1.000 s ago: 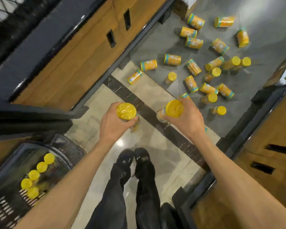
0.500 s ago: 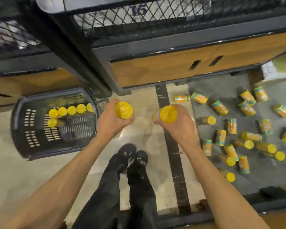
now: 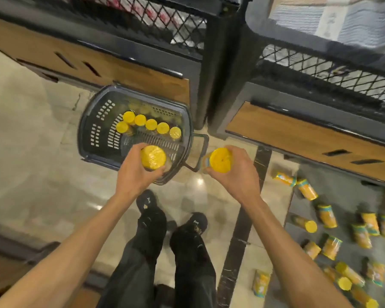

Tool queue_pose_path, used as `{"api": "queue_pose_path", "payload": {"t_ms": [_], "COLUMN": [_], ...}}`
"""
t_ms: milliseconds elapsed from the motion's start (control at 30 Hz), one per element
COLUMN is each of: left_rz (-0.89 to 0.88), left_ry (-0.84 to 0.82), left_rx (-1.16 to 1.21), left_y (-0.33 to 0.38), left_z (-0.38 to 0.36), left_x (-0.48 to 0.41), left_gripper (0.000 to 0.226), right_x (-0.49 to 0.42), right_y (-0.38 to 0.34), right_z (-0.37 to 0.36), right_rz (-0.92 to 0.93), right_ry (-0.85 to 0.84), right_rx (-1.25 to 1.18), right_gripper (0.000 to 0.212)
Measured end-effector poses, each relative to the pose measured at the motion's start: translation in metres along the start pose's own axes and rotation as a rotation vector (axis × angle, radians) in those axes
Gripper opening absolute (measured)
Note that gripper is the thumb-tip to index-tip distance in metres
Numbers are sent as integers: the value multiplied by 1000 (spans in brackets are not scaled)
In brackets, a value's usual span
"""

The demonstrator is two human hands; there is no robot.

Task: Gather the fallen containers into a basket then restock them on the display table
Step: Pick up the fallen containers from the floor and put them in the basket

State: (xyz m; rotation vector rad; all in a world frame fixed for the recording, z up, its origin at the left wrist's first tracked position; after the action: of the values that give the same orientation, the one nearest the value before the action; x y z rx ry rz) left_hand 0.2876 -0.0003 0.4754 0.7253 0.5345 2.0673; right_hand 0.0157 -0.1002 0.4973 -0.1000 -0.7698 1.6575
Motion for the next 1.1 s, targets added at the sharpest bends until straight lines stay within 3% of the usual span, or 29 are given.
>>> {"api": "queue_pose_path", "payload": {"t_ms": [133, 533, 900, 1100], "left_rz": [43, 81, -80, -165], "left_ry": [17, -32, -322, -364], "left_rx": [41, 65, -188, -294], "left_y": [-43, -155, -260, -314], "left_z": [30, 63, -35, -97], "left_x": [-16, -115, -234, -294], "left_gripper": [79, 88, 95, 90], "right_x": [-23, -105, -205, -260], "right_y": [-53, -139, -130, -109], "right_z": [-37, -174, -326, -417], "right_rz": [89, 79, 188, 289], "right_ry": [-44, -180, -219, -276], "right_rx": [39, 109, 140, 264], "right_gripper": [77, 75, 68, 73]}}
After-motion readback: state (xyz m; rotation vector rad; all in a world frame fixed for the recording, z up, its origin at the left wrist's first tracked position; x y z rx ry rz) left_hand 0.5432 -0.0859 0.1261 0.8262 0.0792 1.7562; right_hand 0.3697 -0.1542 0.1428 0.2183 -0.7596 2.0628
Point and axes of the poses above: each hand's wrist, its own x-axis away from the middle knuckle, its own z-axis out of the back of the hand, y = z × x, the point moved 8 cm from there along -x, towards the middle knuckle, and after that the axes turned 3 degrees about x, right-handed, at the moved point
